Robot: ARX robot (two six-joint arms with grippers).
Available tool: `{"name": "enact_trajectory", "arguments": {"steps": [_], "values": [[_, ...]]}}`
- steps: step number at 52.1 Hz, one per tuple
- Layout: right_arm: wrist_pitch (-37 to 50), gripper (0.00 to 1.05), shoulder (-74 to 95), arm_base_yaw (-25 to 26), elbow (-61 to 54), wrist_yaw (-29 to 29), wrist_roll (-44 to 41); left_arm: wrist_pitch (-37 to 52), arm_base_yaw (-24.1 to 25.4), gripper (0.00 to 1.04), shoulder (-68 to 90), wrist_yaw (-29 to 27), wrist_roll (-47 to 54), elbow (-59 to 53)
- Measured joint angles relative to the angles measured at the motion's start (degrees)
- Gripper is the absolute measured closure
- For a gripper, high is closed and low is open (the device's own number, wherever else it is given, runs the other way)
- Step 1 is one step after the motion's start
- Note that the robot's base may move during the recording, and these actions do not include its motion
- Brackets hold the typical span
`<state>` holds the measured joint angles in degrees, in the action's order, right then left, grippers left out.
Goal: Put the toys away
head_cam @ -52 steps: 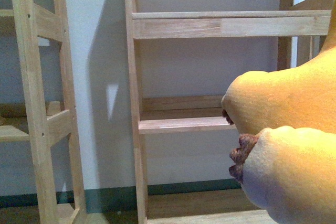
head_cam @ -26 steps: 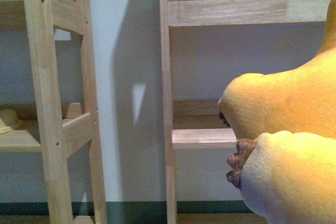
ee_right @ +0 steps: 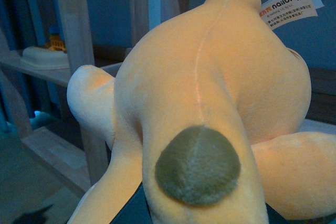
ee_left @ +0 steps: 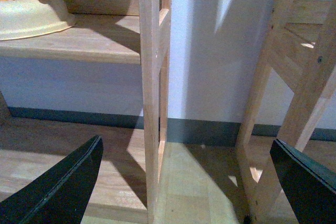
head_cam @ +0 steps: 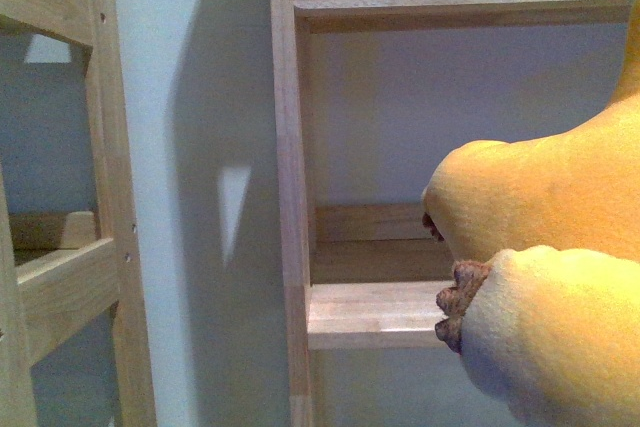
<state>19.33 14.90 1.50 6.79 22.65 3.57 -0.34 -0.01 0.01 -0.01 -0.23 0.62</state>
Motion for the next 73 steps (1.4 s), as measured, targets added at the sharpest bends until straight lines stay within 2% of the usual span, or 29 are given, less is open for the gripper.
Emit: {"name": "enact_trajectory", "arguments": {"steps": [30,38,43,60,73], "values": [[0.0,0.88,0.0,0.0,0.0,-0.2,0.0,0.0,0.0,0.06,0.0,0.0,0.0,0.0],[-9.5,0.88,0.6,-3.1,4.2,-15.2,-4.9,0.0,0.0,0.06,0.0,0.0,0.0,0.0],[-10.0,0.88,2.0,-3.1,8.3,-19.4,-7.2,0.0,0.0,0.06,0.0,0.0,0.0,0.0],[-8.4,0.88,9.0,-6.5,24.6,-19.3,-11.9,0.0,0.0,0.06,0.0,0.0,0.0,0.0],[-5.5,0.88,22.1,-4.4,42.8,-16.7,-12.4,0.0,0.0,0.06,0.0,0.0,0.0,0.0]]}}
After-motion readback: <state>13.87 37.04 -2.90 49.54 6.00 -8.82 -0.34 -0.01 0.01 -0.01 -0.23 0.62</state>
